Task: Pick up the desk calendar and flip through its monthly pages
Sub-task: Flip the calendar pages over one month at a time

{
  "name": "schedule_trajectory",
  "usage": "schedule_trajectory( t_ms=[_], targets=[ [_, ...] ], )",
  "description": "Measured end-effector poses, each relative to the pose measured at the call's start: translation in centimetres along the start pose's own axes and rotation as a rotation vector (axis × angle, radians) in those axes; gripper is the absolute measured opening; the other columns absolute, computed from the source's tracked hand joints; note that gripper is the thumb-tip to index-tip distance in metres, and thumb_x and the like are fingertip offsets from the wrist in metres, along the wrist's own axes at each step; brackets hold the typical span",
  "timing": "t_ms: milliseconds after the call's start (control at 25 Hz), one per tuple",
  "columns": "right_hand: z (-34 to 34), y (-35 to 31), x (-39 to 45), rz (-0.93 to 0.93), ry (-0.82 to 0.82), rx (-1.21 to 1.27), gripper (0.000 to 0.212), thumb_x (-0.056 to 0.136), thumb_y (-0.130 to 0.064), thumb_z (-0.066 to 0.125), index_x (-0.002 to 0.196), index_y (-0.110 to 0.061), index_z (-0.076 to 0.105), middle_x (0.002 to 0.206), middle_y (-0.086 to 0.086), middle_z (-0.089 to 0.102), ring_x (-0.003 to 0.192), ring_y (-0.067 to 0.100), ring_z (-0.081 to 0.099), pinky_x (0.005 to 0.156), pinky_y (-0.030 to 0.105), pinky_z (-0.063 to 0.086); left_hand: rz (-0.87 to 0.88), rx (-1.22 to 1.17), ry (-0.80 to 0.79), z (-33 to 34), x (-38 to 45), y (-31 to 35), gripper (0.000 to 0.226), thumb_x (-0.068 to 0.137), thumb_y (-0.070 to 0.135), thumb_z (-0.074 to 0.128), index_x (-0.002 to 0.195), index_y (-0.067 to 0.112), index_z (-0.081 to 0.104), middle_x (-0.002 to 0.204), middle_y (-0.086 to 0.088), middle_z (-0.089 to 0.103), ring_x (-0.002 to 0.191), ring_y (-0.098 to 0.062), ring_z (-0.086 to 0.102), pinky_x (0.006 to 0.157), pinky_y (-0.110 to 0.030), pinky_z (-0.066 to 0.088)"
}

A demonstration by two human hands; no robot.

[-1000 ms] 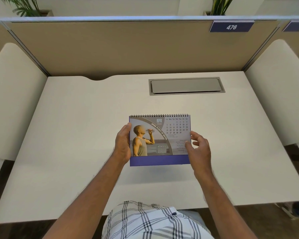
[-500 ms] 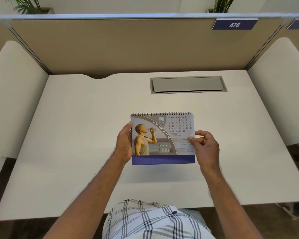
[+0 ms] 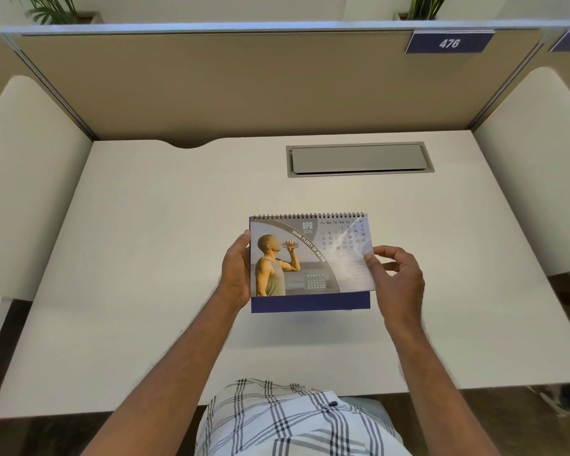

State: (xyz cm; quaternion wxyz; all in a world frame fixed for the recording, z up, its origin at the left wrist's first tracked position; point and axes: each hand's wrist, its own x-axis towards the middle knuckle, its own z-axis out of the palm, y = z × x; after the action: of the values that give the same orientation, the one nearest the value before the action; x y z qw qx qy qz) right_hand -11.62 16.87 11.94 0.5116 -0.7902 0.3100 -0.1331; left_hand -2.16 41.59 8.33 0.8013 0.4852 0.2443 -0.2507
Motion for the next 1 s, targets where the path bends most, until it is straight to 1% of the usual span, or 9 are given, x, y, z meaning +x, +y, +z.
schedule_trajectory(
  t_ms=[200, 320, 400, 520, 600, 760, 840, 920, 1000],
  targets=[
    [-0.8, -1.5, 0.5, 0.051, -0.067, 0.169, 0.005, 0.096, -0.027, 0.068, 0.099, -0.024, 0.067, 0.092, -0.009, 0.072, 0.078, 0.003, 0.061, 0.065, 0.015, 0.047, 0.033, -0.026, -0.011, -0.3, -0.2, 0.2, 0.05, 0.103, 0.046, 0.048, 0.123, 0.005, 0.069, 0.113, -0.021, 0.075, 0.111, -0.04, 0.07, 0.085, -0.042, 0.062],
    [-1.2, -2.7, 0.5, 0.079, -0.139, 0.287, 0.017, 0.103, -0.027, 0.054, 0.115, -0.029, 0.066, 0.095, -0.013, 0.071, 0.079, -0.005, 0.061, 0.072, 0.012, 0.049, 0.027, -0.026, -0.113, 0.5, -1.0, 0.3, 0.052, 0.107, 0.048, 0.038, 0.104, 0.006, 0.07, 0.067, -0.012, 0.074, 0.102, -0.039, 0.072, 0.092, -0.043, 0.057],
    [-1.2, -3.0, 0.8, 0.075, -0.185, 0.312, 0.031, 0.103, -0.025, 0.043, 0.117, -0.033, 0.069, 0.109, -0.011, 0.073, 0.091, 0.003, 0.062, 0.083, 0.025, 0.05, 0.039, -0.026, -0.103, 0.9, -1.2, 0.3, 0.062, 0.109, 0.045, 0.032, 0.089, 0.007, 0.075, 0.059, -0.007, 0.07, 0.089, -0.033, 0.078, 0.085, -0.04, 0.057],
    [-1.2, -3.0, 1.1, 0.029, -0.257, 0.354, 0.041, 0.102, -0.024, 0.032, 0.118, -0.034, 0.069, 0.12, -0.009, 0.075, 0.108, 0.011, 0.064, 0.093, 0.034, 0.049, 0.086, 0.046, -0.072, 0.6, -1.2, 0.6, 0.063, 0.106, 0.055, 0.036, 0.103, 0.004, 0.072, 0.084, -0.014, 0.073, 0.095, -0.031, 0.078, 0.074, -0.038, 0.062],
    [-1.2, -3.1, 1.5, 0.026, -0.265, 0.368, 0.04, 0.105, -0.018, 0.034, 0.124, -0.032, 0.066, 0.124, -0.01, 0.073, 0.115, 0.008, 0.065, 0.097, 0.032, 0.049, 0.095, 0.115, -0.019, 0.1, -0.7, 0.4, 0.063, 0.103, 0.062, 0.039, 0.113, 0.009, 0.071, 0.099, -0.017, 0.074, 0.093, -0.03, 0.076, 0.071, -0.038, 0.064],
    [-0.8, -3.2, 3.0, -0.062, -0.294, 0.237, 0.049, 0.099, -0.002, 0.055, 0.139, -0.03, 0.055, 0.12, -0.011, 0.072, 0.11, 0.002, 0.067, 0.085, 0.02, 0.053, 0.078, 0.103, -0.027, 0.0, -0.7, 0.3, 0.058, 0.102, 0.062, 0.042, 0.126, 0.017, 0.07, 0.115, -0.014, 0.079, 0.094, -0.028, 0.078, 0.076, -0.042, 0.066],
    [-0.5, -2.8, 4.2, -0.159, -0.288, 0.071, 0.048, 0.095, -0.009, 0.066, 0.134, -0.035, 0.057, 0.119, -0.004, 0.066, 0.108, 0.009, 0.064, 0.086, 0.028, 0.054, 0.085, 0.128, -0.041, 0.2, -1.0, 0.4, 0.059, 0.103, 0.06, 0.039, 0.128, 0.015, 0.068, 0.108, -0.012, 0.081, 0.093, -0.027, 0.078, 0.077, -0.039, 0.066],
    [-0.2, -2.9, 5.4, -0.182, -0.26, -0.019, 0.034, 0.088, -0.019, 0.074, 0.116, -0.038, 0.065, 0.115, 0.001, 0.06, 0.108, 0.021, 0.063, 0.085, 0.036, 0.056, 0.119, 0.157, -0.041, 0.0, -1.1, 0.1, 0.057, 0.109, 0.05, 0.033, 0.125, 0.006, 0.066, 0.079, -0.003, 0.081, 0.075, -0.016, 0.077, 0.068, -0.029, 0.063],
    [0.1, -3.1, 6.3, -0.173, -0.225, -0.004, 0.016, 0.086, -0.031, 0.075, 0.094, -0.042, 0.067, 0.108, -0.002, 0.059, 0.102, 0.023, 0.063, 0.08, 0.036, 0.055, 0.134, 0.162, -0.023, 0.2, -1.1, 0.3, 0.05, 0.109, 0.045, 0.04, 0.122, 0.008, 0.069, 0.088, -0.006, 0.082, 0.085, -0.021, 0.078, 0.074, -0.034, 0.062]
  ],
)
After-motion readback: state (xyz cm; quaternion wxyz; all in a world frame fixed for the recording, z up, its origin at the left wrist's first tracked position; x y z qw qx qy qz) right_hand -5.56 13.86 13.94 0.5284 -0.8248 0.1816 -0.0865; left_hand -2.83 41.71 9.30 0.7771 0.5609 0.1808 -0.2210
